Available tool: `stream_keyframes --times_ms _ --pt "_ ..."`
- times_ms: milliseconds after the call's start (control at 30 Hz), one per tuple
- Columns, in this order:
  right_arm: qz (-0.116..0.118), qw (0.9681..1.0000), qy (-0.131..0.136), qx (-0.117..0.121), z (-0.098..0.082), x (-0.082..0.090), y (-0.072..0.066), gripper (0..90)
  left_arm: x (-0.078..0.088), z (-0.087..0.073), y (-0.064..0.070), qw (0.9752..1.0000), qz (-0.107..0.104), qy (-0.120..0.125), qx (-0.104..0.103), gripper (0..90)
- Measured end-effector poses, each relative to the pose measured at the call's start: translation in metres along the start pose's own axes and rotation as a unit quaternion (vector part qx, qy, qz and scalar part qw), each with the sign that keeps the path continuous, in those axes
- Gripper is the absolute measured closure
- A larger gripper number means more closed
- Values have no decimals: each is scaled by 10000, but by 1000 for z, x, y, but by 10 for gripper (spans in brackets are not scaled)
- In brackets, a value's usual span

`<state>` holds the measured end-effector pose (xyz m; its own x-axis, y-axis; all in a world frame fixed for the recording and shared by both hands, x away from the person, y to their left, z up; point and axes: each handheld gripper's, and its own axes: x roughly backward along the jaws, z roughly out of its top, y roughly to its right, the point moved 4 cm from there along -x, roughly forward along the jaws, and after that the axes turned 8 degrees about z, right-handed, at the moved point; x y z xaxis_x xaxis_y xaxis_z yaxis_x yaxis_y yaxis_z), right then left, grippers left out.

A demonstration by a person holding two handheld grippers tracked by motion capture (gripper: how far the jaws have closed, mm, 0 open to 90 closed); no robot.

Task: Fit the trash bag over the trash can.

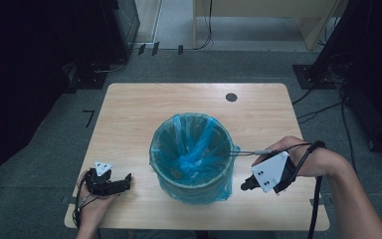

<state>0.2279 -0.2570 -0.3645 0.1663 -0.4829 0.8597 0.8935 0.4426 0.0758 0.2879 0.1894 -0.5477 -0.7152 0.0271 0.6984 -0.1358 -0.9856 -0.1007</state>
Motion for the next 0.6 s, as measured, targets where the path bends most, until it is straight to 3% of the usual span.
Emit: stream_keyframes --times_ms 300,367,533,567,600 --pt "2 9991 118 -409 -18 -15 -5 900 0 0 0 10000 -1 0 0 0" --pt "53 9978 225 -625 -24 -20 -7 813 0 0 0 10000 -1 0 1 0" --pt "-15 9906 437 -1299 -36 -31 -13 566 0 0 0 10000 -2 1 0 0" --pt "-60 9870 512 -1523 -38 -33 -14 498 0 0 0 10000 -1 0 2 0" --pt "-151 9793 639 -1915 -41 -35 -14 468 0 0 0 10000 -1 0 1 0"
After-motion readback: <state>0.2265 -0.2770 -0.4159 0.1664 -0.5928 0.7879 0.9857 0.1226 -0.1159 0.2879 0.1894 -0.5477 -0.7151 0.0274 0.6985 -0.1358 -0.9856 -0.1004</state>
